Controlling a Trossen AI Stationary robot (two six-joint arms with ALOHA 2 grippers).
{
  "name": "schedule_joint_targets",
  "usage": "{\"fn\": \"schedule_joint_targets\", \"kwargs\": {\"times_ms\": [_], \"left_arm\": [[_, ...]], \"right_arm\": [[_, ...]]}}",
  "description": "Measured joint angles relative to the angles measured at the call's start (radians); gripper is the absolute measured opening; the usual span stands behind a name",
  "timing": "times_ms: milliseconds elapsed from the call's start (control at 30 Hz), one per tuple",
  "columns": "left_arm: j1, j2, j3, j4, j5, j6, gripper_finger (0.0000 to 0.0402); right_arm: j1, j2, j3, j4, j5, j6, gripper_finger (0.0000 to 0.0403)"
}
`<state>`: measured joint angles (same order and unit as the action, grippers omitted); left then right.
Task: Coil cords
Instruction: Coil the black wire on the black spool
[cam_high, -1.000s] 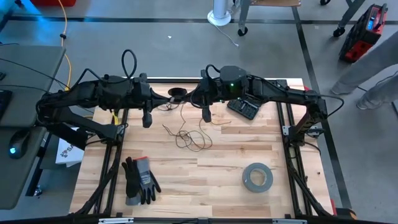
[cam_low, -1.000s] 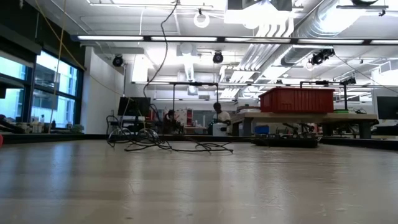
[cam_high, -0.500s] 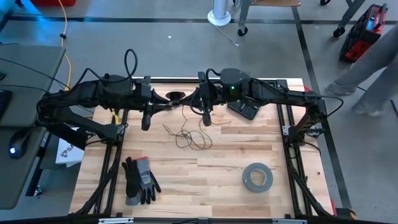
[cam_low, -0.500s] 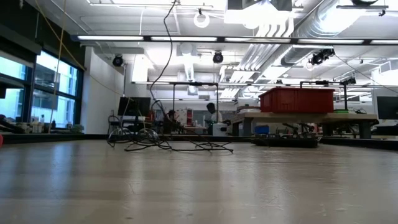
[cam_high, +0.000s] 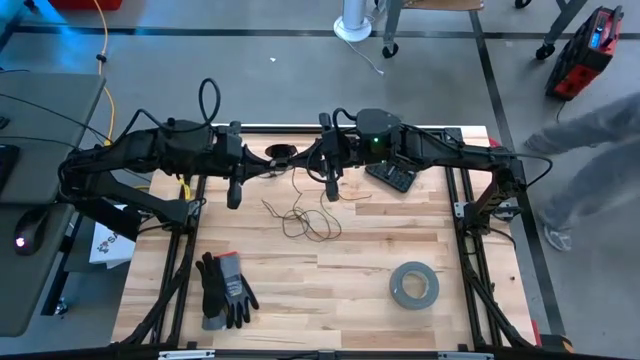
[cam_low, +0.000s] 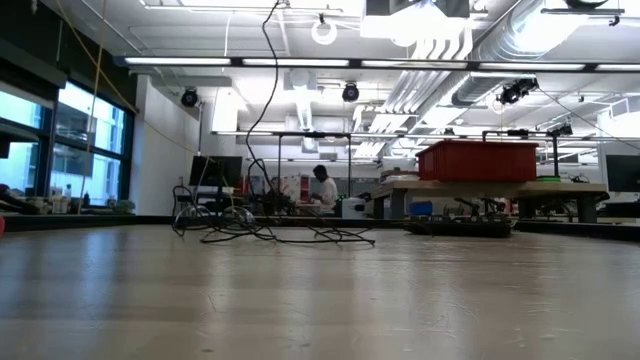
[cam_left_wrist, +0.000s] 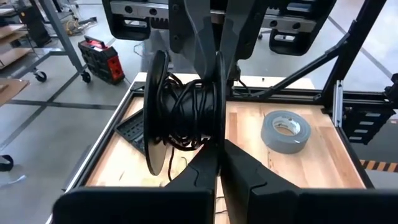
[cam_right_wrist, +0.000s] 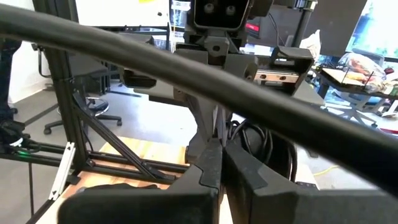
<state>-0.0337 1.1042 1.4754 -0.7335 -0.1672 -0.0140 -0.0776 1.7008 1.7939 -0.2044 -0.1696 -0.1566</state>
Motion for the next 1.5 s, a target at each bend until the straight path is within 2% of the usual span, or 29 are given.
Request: {"fn": "schedule_joint_targets", "kwargs": {"times_ms": [167,267,467,633,800,1000,1133,1300,1433,1500], "left_arm": [[0.0,0.0,0.0,0.002,-0.007,-0.007,0.0002],[0.0,-0.007,0.0,0.007,-0.002,-0.048,0.0002],[0.0,-0.071,-0.001,0.007,-0.02,-0.142,0.0001],[0.001,-0.098,-0.001,0.123,-0.004,-0.299,0.0001],[0.001,-0.1,0.051,0.109,0.027,-0.34,0.0001],[0.001,-0.088,0.141,0.096,-0.009,-0.339,0.0],[0.001,-0.075,0.165,0.097,-0.022,-0.341,0.0],[0.001,-0.069,0.169,0.1,-0.022,-0.35,0.0],[0.001,-0.058,0.169,0.102,-0.023,-0.35,0.0],[0.001,-0.057,0.169,0.102,-0.022,-0.35,0.0]], "right_arm": [[0.0,0.0,0.0,0.001,0.002,0.0,0.0001],[0.001,-0.01,0.0,-0.001,0.04,-0.001,0.0013],[-0.009,-0.071,0.026,-0.059,0.144,-0.011,0.0082],[-0.016,-0.096,0.032,-0.165,0.295,-0.026,0.0124],[-0.016,-0.06,0.031,-0.102,0.211,0.022,0.0129],[-0.006,0.012,0.029,0.018,0.178,0.121,0.0129],[0.008,0.034,0.032,0.067,0.265,0.107,0.0129],[0.006,0.059,0.029,0.082,0.281,0.112,0.0129],[0.006,0.068,0.03,0.092,0.386,0.109,0.013],[0.006,0.071,0.029,0.106,0.404,0.107,0.013]]}}
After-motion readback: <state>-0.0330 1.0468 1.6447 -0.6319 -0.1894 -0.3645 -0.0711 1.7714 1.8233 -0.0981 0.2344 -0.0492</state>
